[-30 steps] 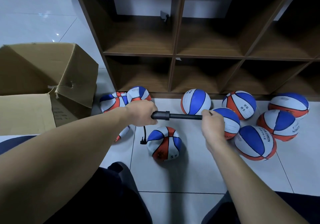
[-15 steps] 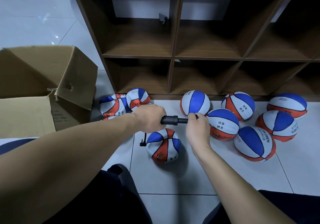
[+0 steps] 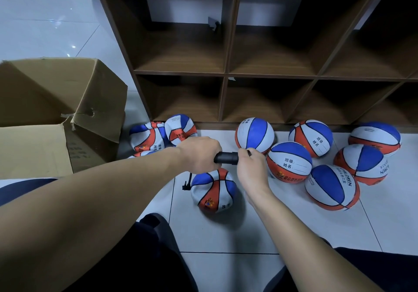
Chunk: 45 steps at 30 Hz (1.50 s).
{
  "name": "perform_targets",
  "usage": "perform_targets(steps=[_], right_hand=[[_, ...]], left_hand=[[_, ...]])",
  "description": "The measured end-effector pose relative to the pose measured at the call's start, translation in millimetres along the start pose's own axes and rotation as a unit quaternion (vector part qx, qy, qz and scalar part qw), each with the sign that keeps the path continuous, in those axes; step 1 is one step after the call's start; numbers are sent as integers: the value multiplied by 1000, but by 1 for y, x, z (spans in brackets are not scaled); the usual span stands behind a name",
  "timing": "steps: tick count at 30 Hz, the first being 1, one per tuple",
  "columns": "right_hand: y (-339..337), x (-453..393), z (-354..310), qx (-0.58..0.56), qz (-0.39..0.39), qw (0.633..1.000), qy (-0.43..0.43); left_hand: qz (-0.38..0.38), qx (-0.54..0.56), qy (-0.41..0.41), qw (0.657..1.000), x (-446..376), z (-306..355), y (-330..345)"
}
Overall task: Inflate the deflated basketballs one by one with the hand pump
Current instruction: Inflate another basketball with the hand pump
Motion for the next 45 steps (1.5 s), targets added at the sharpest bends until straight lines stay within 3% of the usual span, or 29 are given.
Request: perform_targets(steps=[4,12,25,45], right_hand=[[-8,-5,7,6,-8,1000,4],[-49,-30,41,-51,69,993,82],[-17,-2,2,36,66,996,-39],[-17,-8,9,34,2,998,-52]], left_hand=[[-19,-13,-2,1000,-1,-7,3],[-58,-40,-35,997,1,-37,4],[-18,-19,-23,999,3,-7,-3],[-43,-5,11,999,0,-3,0]])
Point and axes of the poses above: each hand's wrist, its own x-axis away from the middle knuckle, its own y-axis out of the palm, z = x × y, the point moved 6 cm from there along -x, towards the middle knuckle, and after that the axes turned 4 degrees about -y, right-handed, at the moved point
